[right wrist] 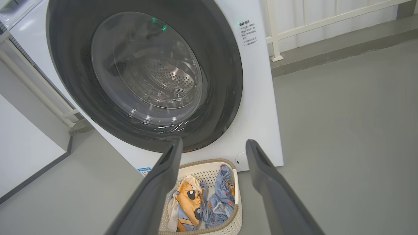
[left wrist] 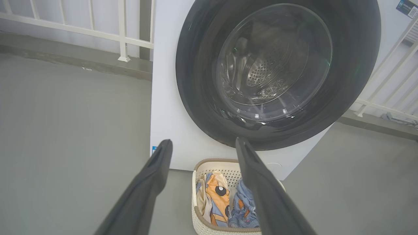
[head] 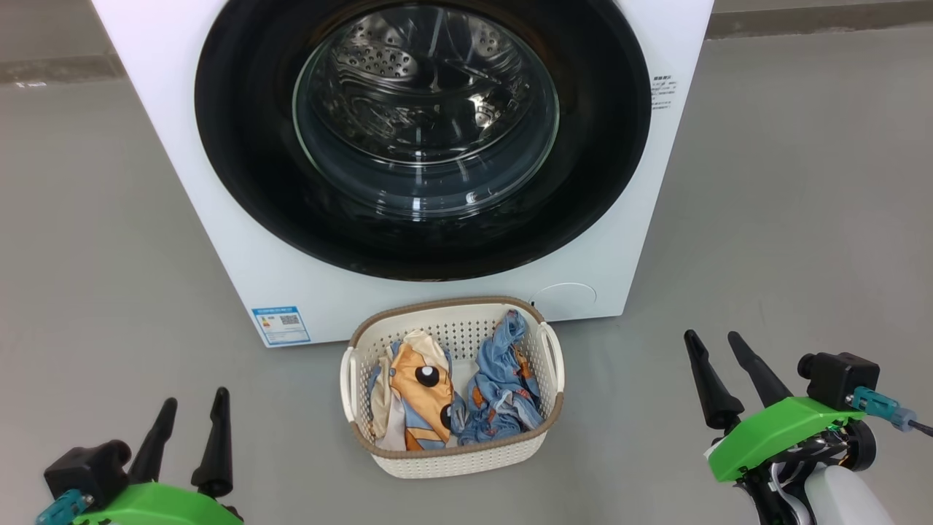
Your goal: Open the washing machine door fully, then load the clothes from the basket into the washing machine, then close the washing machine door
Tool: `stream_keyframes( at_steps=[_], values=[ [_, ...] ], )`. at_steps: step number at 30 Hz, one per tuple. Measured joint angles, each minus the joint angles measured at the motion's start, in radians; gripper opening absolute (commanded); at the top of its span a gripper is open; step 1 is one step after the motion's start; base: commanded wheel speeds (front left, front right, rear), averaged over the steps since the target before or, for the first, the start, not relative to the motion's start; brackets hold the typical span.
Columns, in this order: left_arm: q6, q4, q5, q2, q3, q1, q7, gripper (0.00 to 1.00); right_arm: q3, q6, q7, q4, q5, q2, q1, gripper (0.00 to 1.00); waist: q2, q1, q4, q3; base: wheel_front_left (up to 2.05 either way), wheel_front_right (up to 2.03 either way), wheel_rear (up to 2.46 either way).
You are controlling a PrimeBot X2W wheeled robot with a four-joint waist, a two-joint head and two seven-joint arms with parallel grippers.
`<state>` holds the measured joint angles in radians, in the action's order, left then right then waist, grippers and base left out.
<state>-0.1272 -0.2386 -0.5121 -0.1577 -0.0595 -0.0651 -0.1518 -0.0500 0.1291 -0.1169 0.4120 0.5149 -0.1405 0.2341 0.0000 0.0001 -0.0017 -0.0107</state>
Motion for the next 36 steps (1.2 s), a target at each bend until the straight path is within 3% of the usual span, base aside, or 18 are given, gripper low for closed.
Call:
stream_keyframes(
  at_steps=[25, 36],
  values=[
    [0.026, -0.004, 0.283, -0.006, 0.014, -0.001, -0.071, 1.0, -0.027, 0.0, -0.061, 0.024, -0.295, -0.027, 0.042, 1.0, 0.0, 0.0, 0.007, -0.013, 0.0, 0.0, 0.0],
    [0.035, -0.032, 0.394, -0.009, 0.033, -0.002, -0.099, 1.0, 0.049, 0.0, -0.085, 0.032, -0.453, -0.01, 0.055, 1.0, 0.0, 0.0, 0.001, -0.01, 0.0, 0.0, 0.0]
  ],
)
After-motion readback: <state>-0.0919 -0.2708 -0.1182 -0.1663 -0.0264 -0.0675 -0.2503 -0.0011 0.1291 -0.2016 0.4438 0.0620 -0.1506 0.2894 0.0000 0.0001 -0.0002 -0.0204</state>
